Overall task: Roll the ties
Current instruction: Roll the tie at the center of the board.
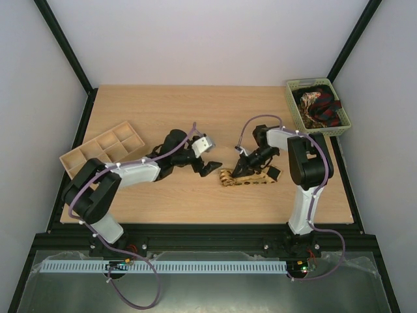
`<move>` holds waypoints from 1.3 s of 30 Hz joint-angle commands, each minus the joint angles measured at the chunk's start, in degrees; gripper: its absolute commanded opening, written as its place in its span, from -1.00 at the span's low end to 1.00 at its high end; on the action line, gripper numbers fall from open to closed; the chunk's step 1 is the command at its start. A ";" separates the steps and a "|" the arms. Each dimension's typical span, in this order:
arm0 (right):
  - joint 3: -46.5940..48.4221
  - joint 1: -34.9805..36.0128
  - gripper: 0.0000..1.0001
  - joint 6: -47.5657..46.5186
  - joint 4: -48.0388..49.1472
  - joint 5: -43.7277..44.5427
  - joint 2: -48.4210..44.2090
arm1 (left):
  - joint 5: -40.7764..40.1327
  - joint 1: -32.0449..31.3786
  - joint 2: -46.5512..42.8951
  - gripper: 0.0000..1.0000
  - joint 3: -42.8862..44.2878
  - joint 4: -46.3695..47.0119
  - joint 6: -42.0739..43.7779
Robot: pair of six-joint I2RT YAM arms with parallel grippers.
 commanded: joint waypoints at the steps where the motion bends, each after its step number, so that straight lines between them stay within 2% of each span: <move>1: -3.40 -0.06 -0.97 -1.78 1.50 11.22 2.47 | 8.23 2.30 2.52 0.99 1.30 -2.19 -2.97; 5: -5.41 -0.15 -0.97 -2.19 3.28 13.94 1.51 | 10.55 1.25 5.02 0.99 -1.58 5.05 -3.22; 13: -5.82 -0.14 -0.97 -0.90 5.53 15.09 2.54 | 8.82 -3.02 11.39 0.98 -4.22 16.61 1.18; 20: -5.68 -0.09 -0.97 0.49 6.31 13.92 3.44 | 7.39 -6.55 17.28 0.80 -4.37 26.33 4.25; 29: -5.02 0.11 -0.97 2.59 7.32 11.48 4.31 | 3.85 -8.34 22.96 0.29 -1.72 26.30 7.37; 35: -4.93 0.08 -0.97 2.00 6.75 9.95 4.18 | 1.79 -8.12 21.94 -0.12 -1.84 19.12 10.42; 39: -2.95 -2.48 -0.81 0.42 3.44 8.71 3.10 | 0.65 -7.94 19.54 -0.35 -2.21 11.85 11.87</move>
